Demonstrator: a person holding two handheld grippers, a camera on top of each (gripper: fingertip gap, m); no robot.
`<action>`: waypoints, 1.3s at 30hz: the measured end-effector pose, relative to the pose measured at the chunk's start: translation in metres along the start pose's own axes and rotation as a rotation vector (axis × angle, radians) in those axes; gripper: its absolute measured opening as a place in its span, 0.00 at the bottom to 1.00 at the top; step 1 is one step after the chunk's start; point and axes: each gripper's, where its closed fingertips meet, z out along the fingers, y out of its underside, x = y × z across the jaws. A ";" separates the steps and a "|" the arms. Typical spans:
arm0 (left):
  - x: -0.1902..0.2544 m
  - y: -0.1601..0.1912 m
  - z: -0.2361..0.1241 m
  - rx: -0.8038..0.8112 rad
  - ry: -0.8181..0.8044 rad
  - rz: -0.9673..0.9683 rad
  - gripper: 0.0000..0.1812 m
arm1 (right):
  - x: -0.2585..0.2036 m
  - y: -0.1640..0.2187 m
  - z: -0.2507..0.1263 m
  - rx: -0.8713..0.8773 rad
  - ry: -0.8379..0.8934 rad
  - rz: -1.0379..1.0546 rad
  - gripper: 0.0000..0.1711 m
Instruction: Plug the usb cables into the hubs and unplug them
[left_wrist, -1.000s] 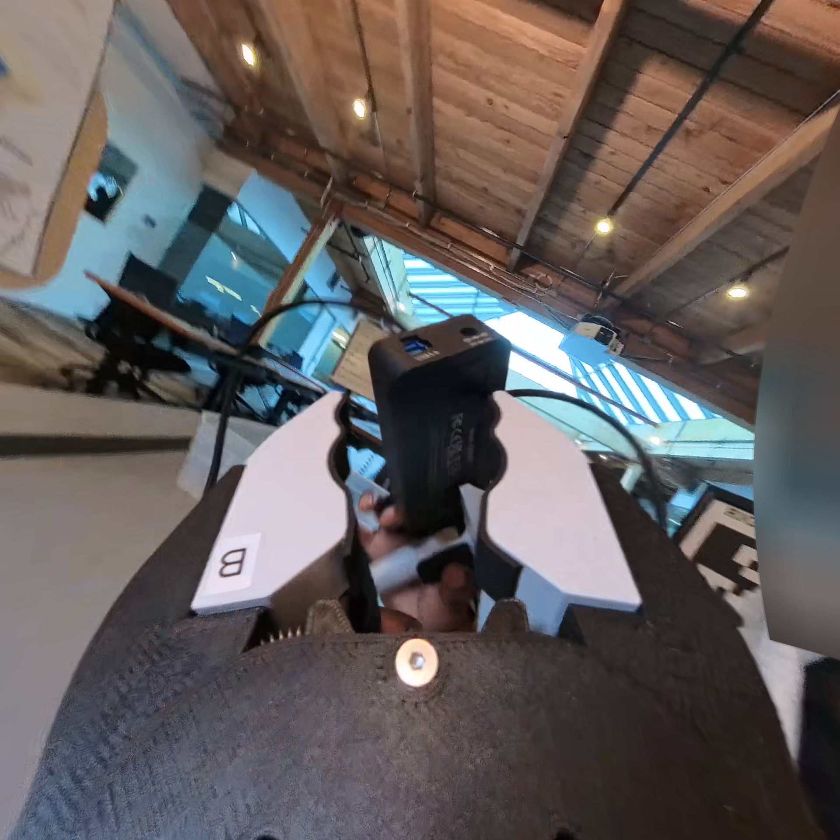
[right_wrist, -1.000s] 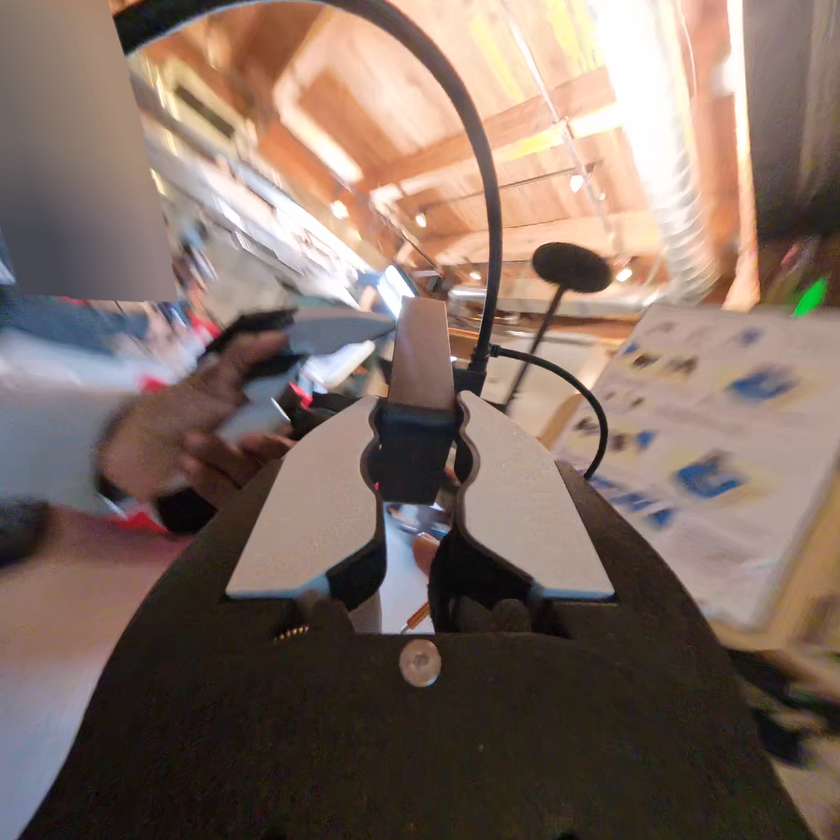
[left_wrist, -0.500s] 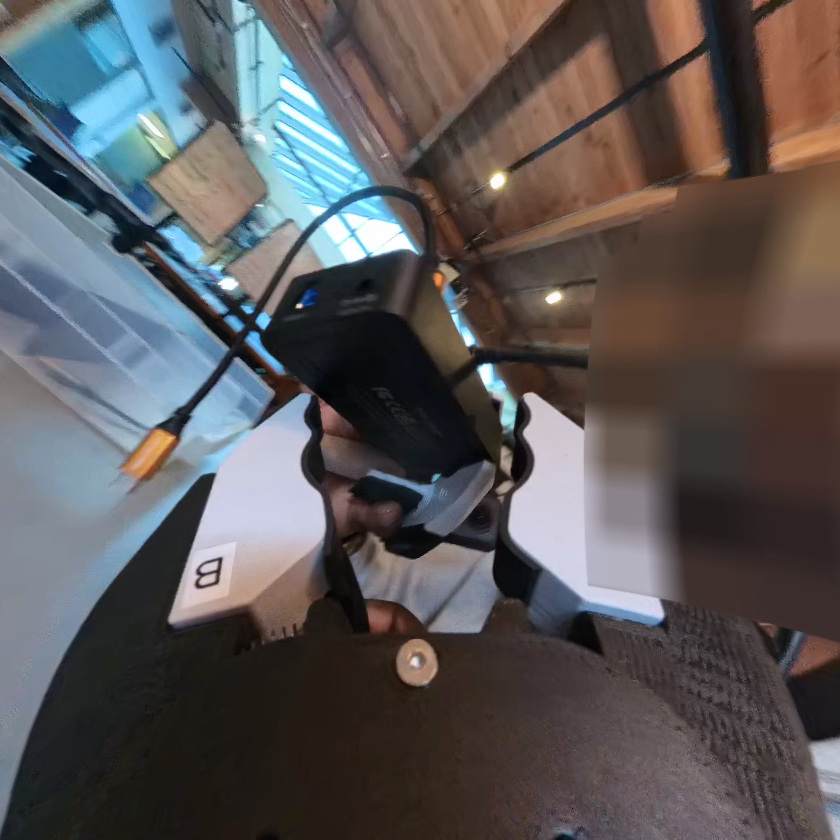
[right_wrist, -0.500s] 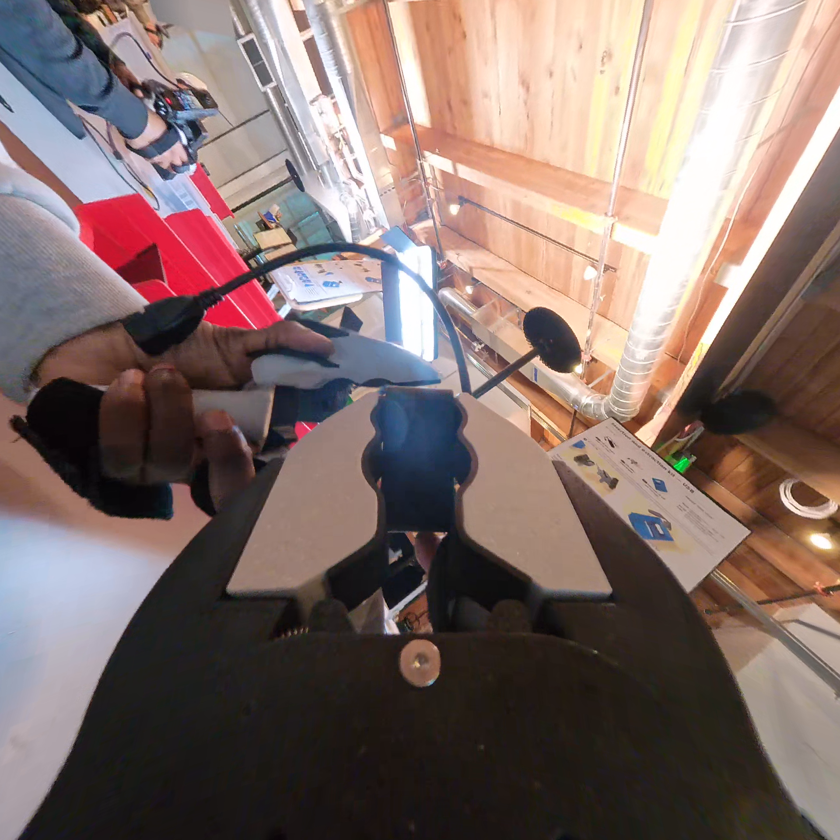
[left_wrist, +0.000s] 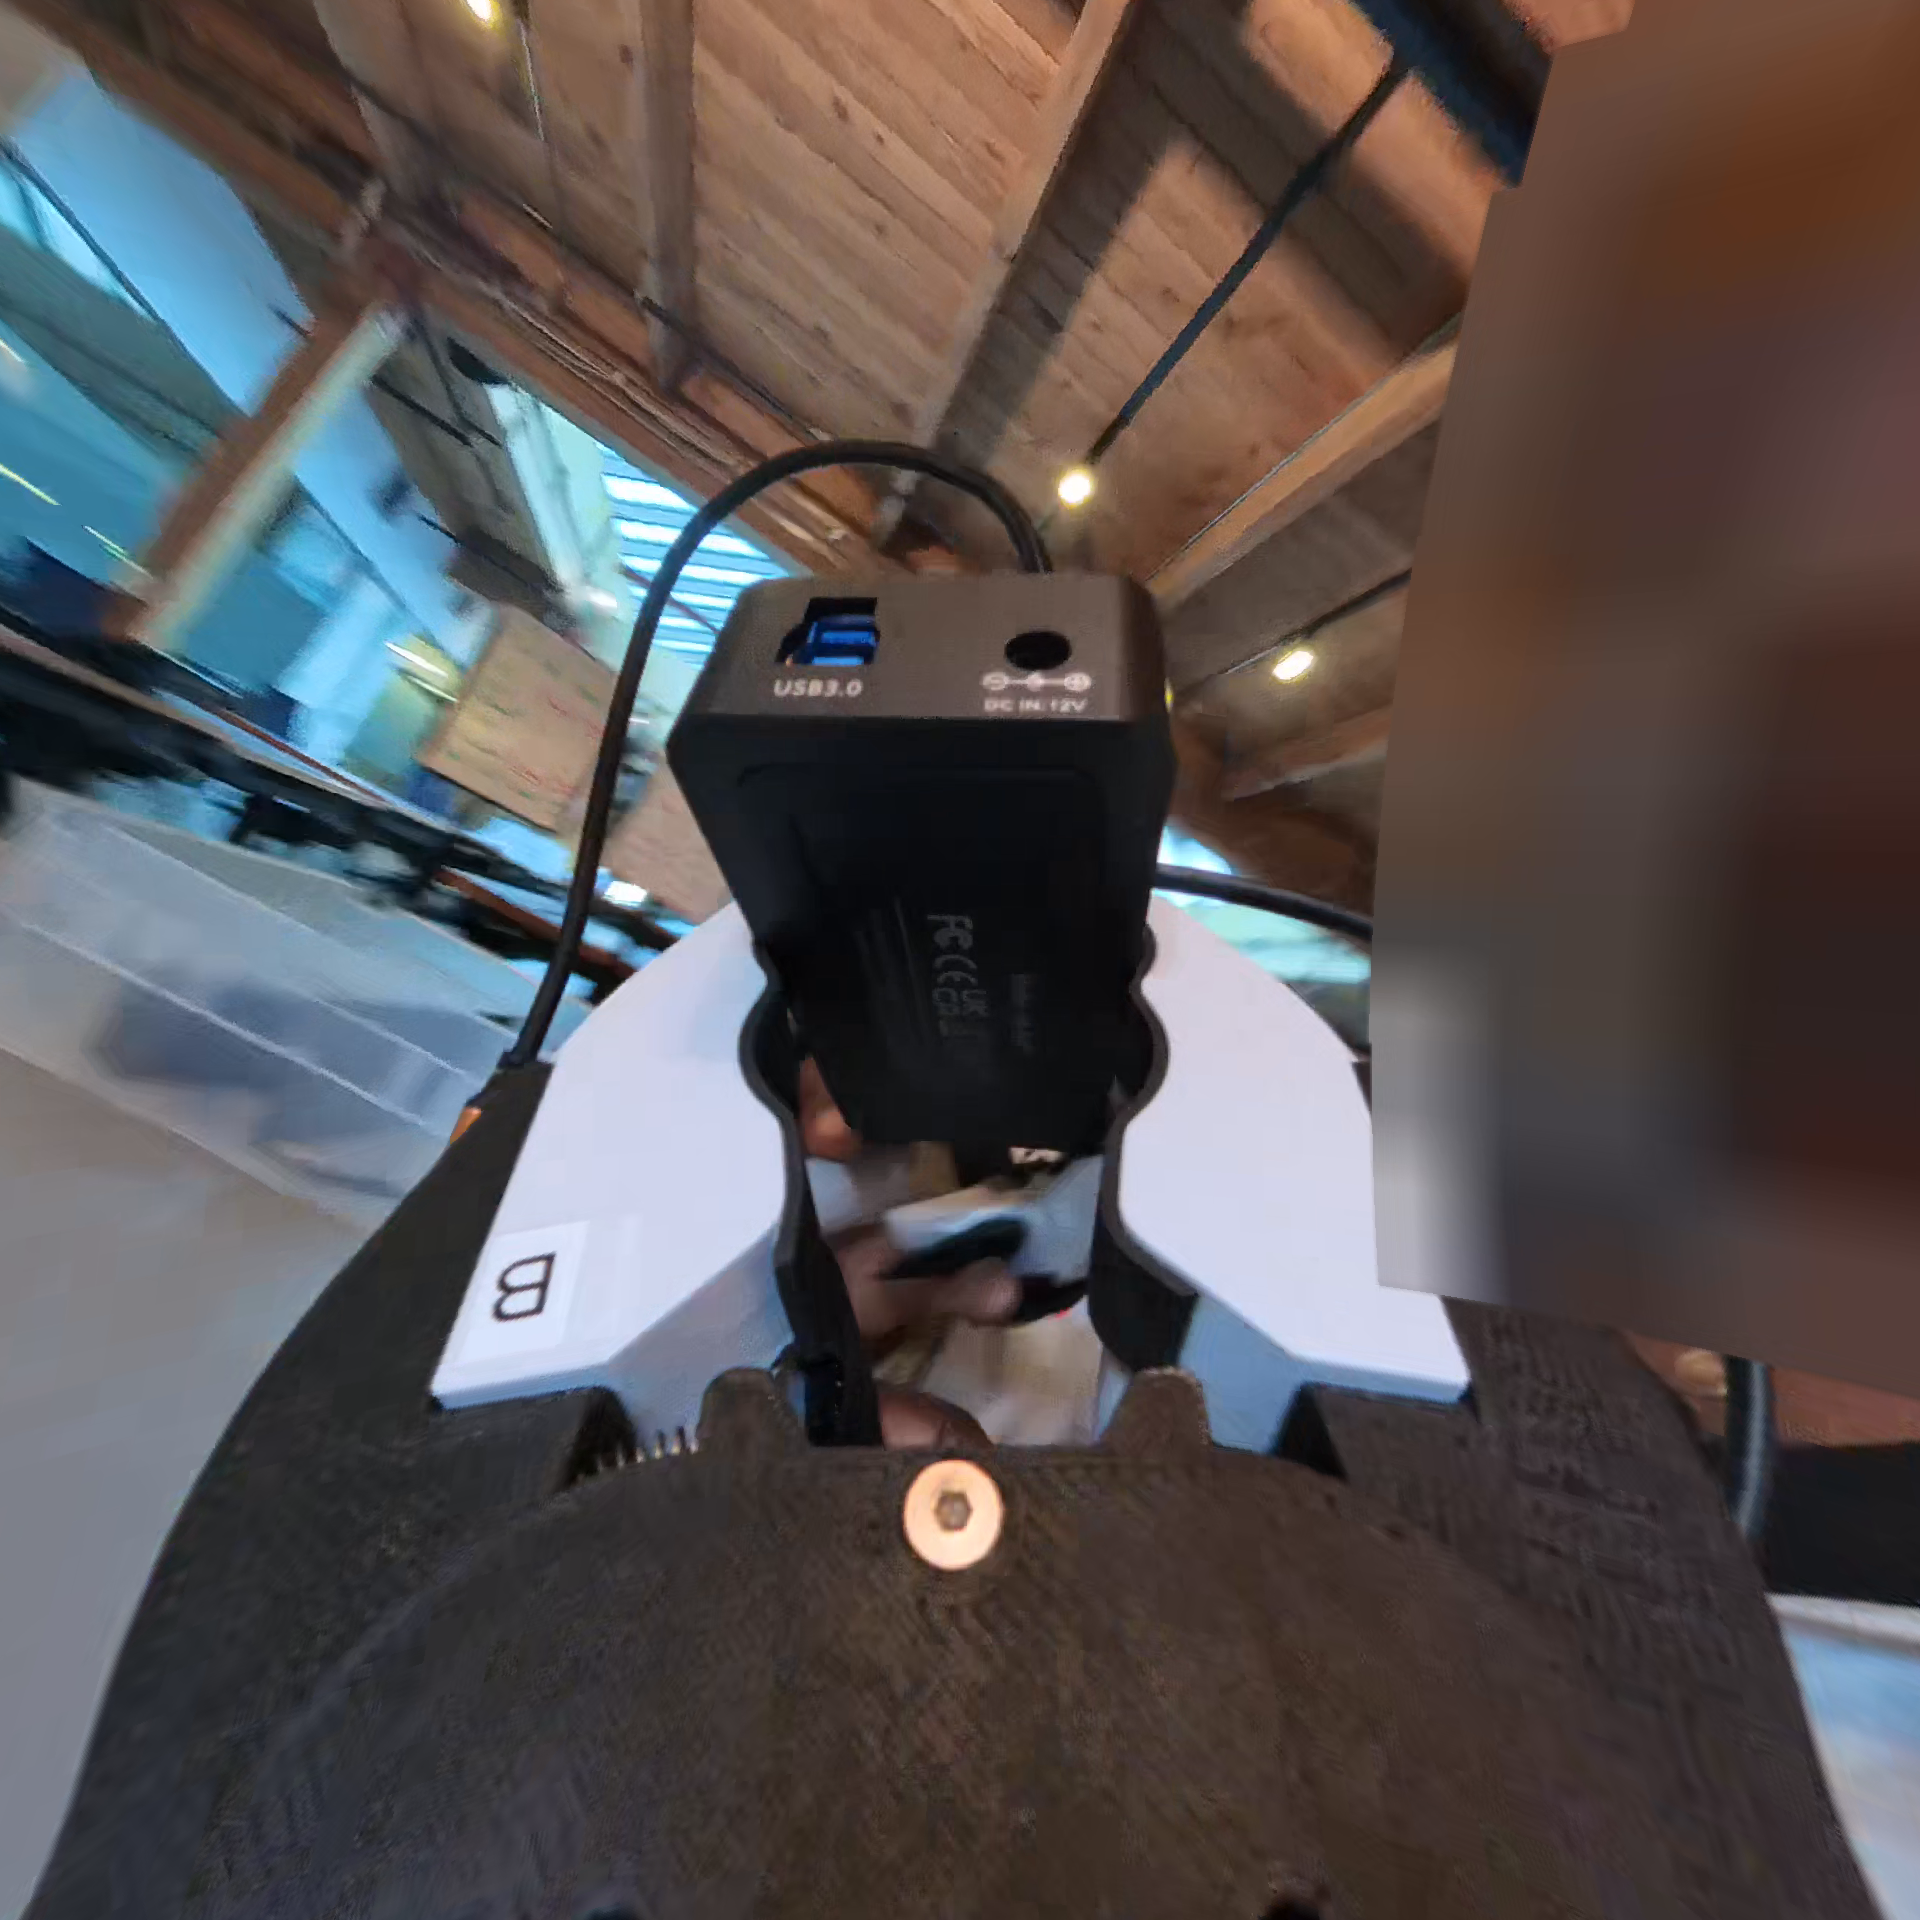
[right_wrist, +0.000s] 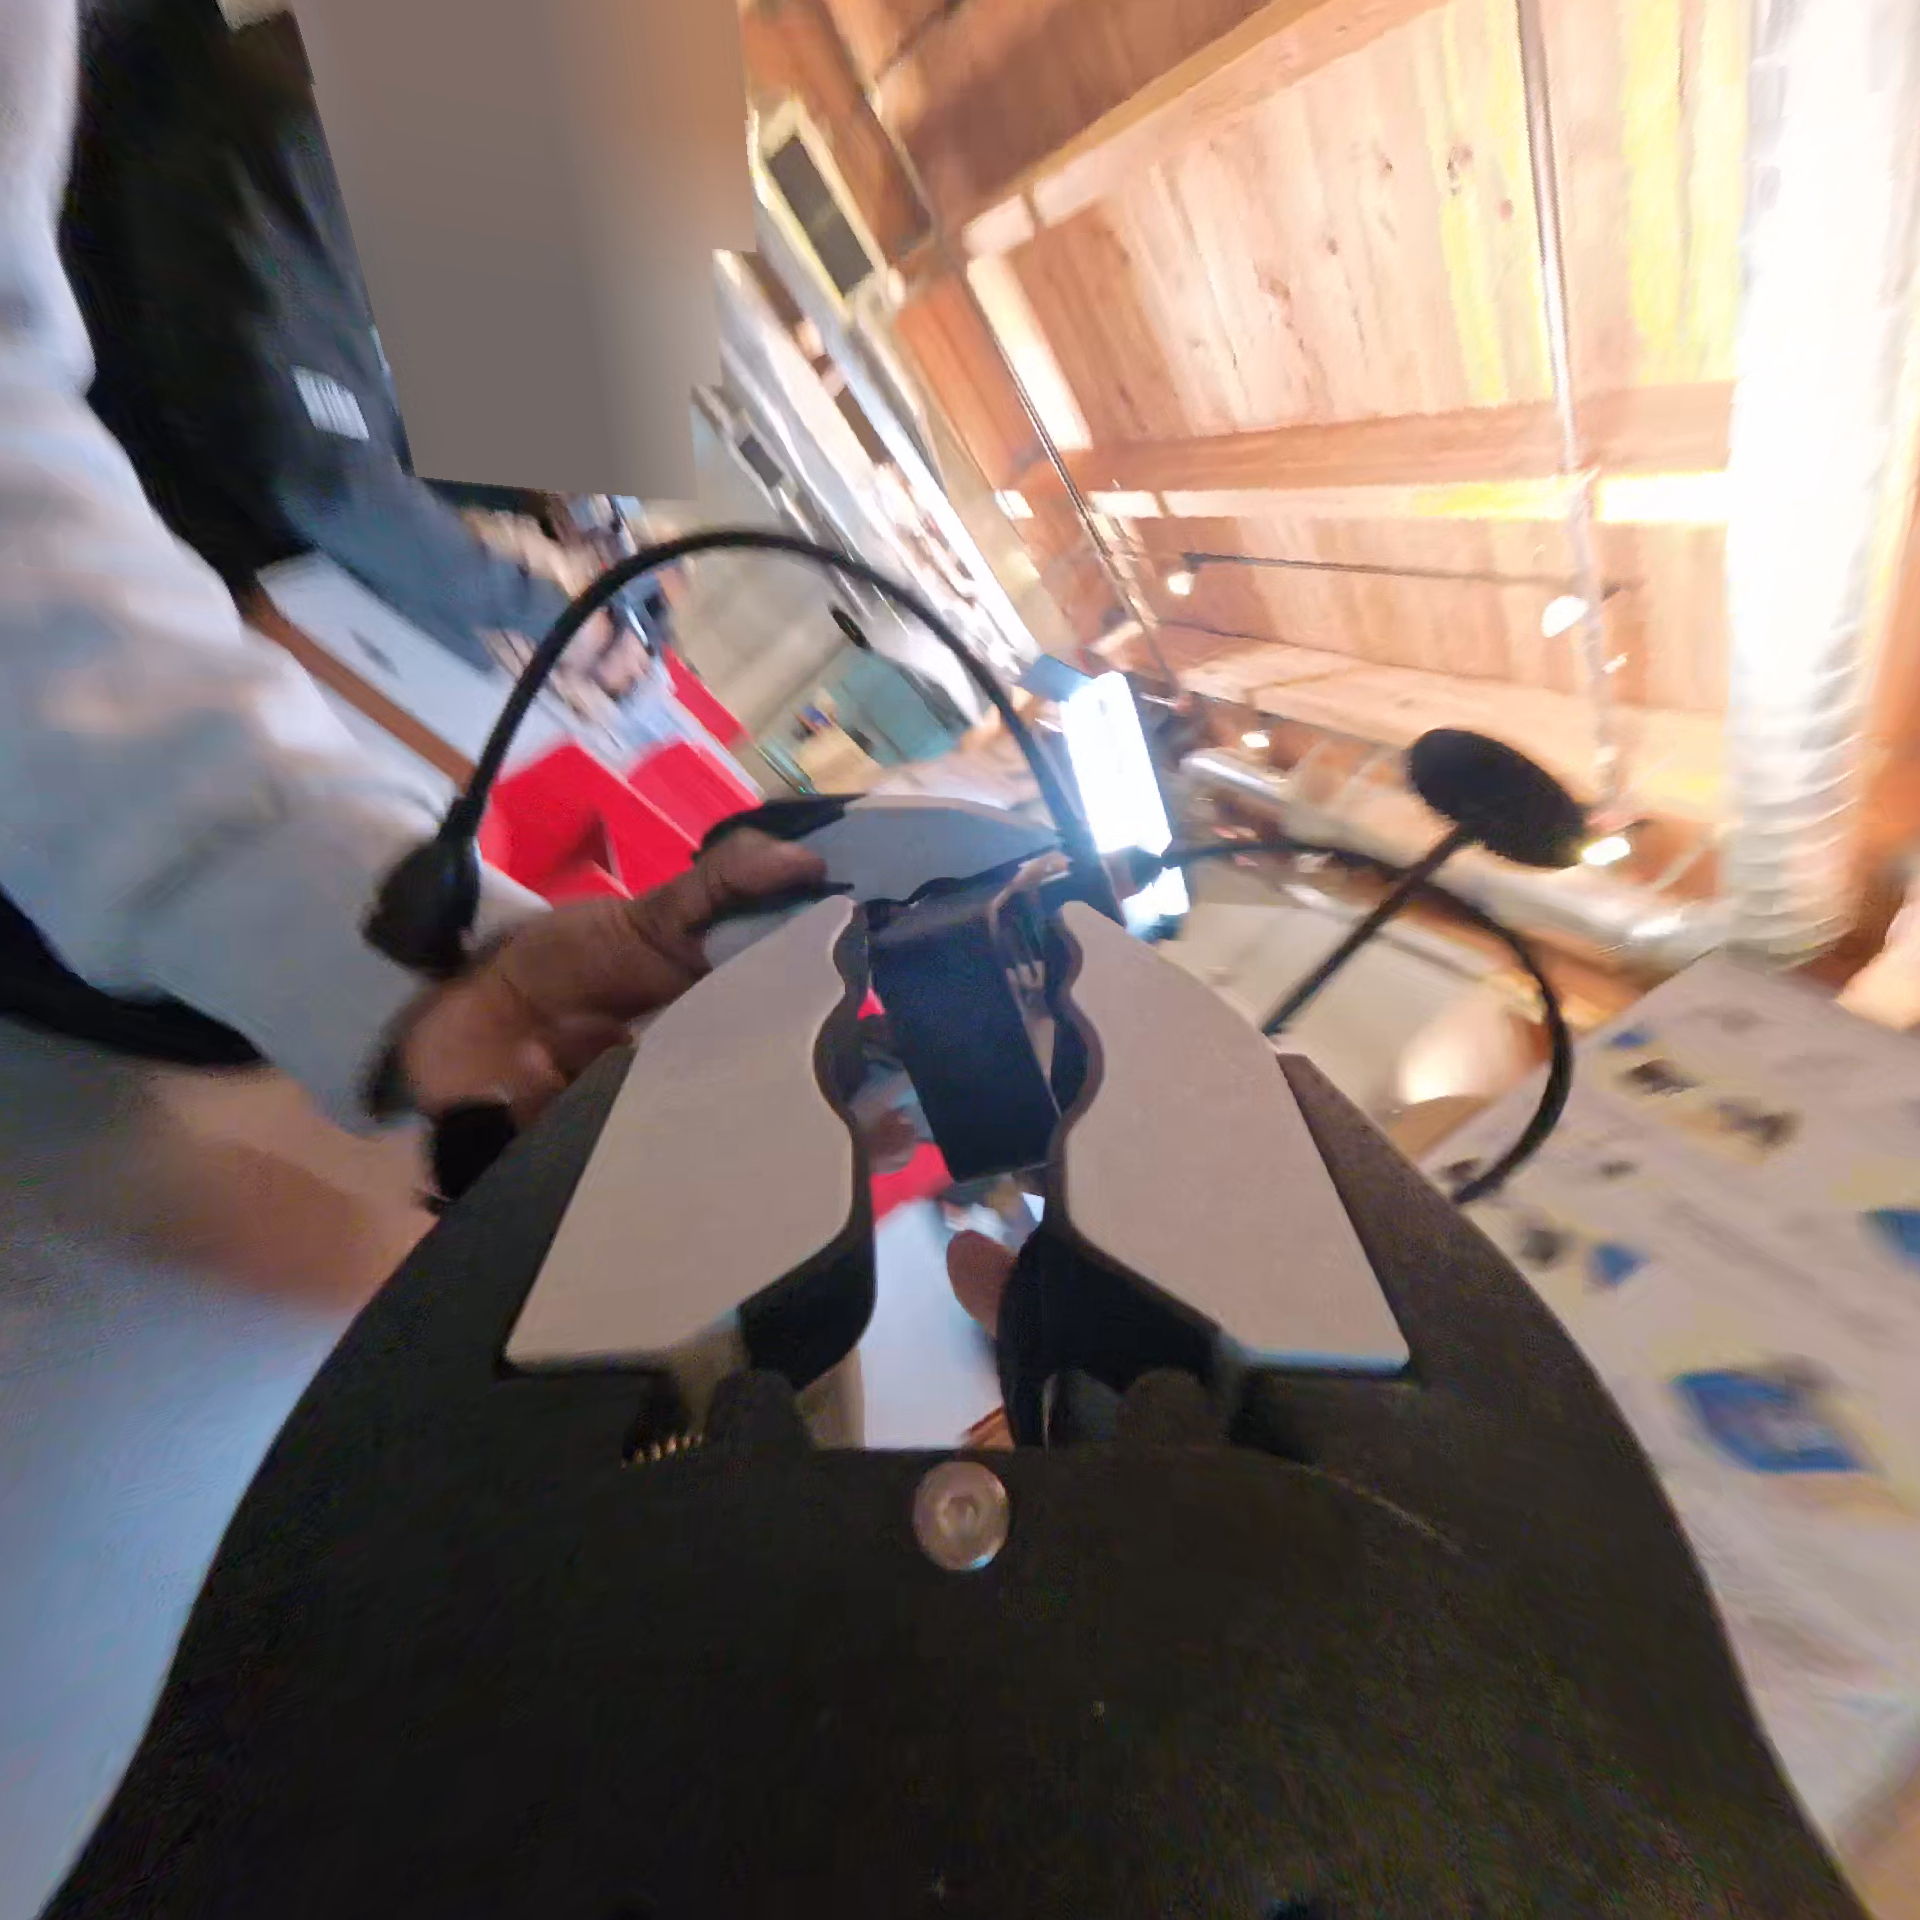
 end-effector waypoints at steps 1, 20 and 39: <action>-0.001 -0.005 -0.003 -0.029 -0.050 0.132 0.33 | 0.007 -0.001 -0.003 0.037 -0.005 0.152 0.20; -0.054 0.030 -0.030 -0.649 -0.500 1.488 0.33 | -0.008 0.080 -0.012 -0.368 -0.245 1.499 0.05; -0.033 -0.013 -0.031 -0.402 -0.632 1.326 0.33 | 0.132 0.062 -0.084 -0.168 0.158 1.323 0.04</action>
